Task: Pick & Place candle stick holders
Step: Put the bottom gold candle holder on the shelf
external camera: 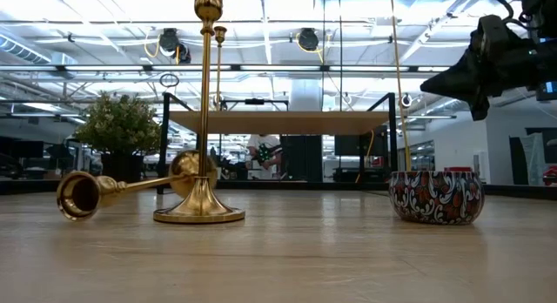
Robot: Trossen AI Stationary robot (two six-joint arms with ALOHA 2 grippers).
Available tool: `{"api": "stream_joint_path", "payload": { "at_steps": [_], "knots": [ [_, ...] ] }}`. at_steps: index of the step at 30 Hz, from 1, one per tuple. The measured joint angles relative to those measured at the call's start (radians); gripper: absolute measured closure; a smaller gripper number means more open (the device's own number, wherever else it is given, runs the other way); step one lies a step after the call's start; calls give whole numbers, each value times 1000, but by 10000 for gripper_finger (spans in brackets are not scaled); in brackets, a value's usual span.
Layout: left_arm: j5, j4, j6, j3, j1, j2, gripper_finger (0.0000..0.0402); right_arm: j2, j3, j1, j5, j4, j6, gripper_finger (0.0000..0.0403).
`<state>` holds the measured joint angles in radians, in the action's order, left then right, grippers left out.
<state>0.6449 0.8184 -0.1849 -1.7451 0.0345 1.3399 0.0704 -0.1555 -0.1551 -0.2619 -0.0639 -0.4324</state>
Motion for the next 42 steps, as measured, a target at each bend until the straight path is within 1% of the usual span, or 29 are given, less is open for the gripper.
{"api": "stream_joint_path", "payload": {
  "at_steps": [8,13,16,22,28,32,35,39,42],
  "knots": [
    [13,25,-22,0,-39,0,399,0,0,0,0,1,0,399],
    [35,27,-39,0,-65,0,384,0,0,0,0,0,2,399],
    [36,37,-43,0,-88,0,383,0,0,0,0,0,2,399],
    [36,66,-35,0,-160,0,399,0,0,0,1,0,0,399],
    [33,122,4,0,-250,0,379,0,0,0,1,0,0,399],
    [-15,175,-51,0,-297,0,378,0,0,0,1,0,0,399],
    [-60,193,-109,0,-323,0,386,0,0,0,1,0,0,399],
    [-97,210,-129,0,-354,8,399,0,0,0,1,0,0,399],
    [-106,233,-121,1,-376,19,390,0,0,0,1,0,-1,399]
  ]
}}
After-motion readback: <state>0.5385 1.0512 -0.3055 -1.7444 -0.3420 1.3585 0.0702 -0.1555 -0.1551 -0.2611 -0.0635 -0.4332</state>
